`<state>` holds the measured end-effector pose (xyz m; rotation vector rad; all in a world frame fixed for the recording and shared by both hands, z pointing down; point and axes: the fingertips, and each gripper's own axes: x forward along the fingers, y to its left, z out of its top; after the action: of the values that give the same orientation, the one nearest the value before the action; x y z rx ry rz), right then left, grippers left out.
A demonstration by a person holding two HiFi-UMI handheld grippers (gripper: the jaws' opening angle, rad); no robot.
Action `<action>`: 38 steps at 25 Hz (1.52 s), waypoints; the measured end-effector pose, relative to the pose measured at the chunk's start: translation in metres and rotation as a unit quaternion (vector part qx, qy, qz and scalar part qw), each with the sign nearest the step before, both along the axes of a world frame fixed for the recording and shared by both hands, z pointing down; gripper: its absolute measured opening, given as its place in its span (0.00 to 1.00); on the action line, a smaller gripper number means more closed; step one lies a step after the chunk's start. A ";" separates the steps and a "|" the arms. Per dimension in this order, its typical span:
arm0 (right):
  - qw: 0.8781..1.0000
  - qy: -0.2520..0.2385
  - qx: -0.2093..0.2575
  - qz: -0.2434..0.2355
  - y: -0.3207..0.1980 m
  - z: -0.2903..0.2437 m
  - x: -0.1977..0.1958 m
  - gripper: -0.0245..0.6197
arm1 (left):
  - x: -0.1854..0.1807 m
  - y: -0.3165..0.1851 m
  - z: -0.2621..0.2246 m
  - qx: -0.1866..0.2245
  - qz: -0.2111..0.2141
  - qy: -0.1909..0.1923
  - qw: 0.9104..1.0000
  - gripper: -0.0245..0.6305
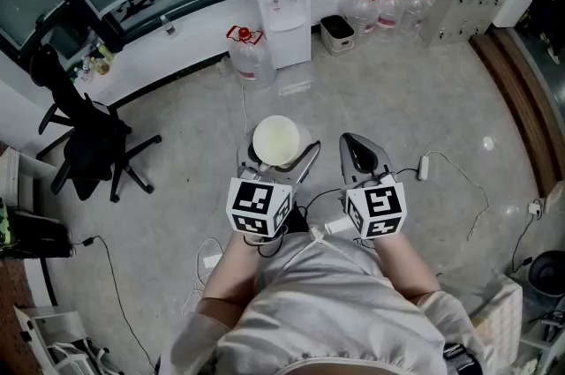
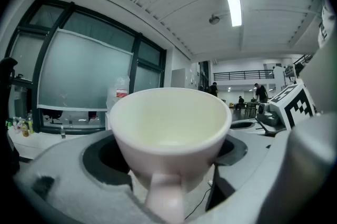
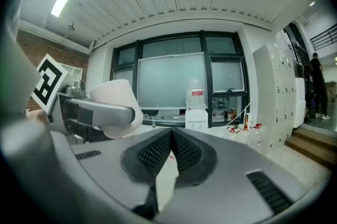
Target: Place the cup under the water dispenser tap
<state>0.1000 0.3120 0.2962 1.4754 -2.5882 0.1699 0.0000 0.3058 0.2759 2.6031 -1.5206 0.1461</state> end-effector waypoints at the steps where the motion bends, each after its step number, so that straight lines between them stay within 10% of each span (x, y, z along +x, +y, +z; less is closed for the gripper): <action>1: 1.000 0.001 -0.001 -0.002 0.000 0.000 -0.001 0.08 | -0.001 0.000 0.000 -0.001 -0.001 0.000 1.000 0.74; 22: 0.998 -0.033 -0.043 0.011 -0.058 0.024 -0.006 0.08 | -0.016 -0.053 0.017 -0.015 -0.004 -0.014 1.000 0.74; 38: 0.995 -0.021 -0.079 0.053 -0.259 0.042 -0.052 0.08 | -0.056 -0.269 0.039 -0.047 0.044 0.005 0.998 0.74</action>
<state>0.0482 0.0529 0.3386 1.5679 -2.4636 0.4124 -0.0563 0.0364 0.3149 2.5918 -1.3623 0.2066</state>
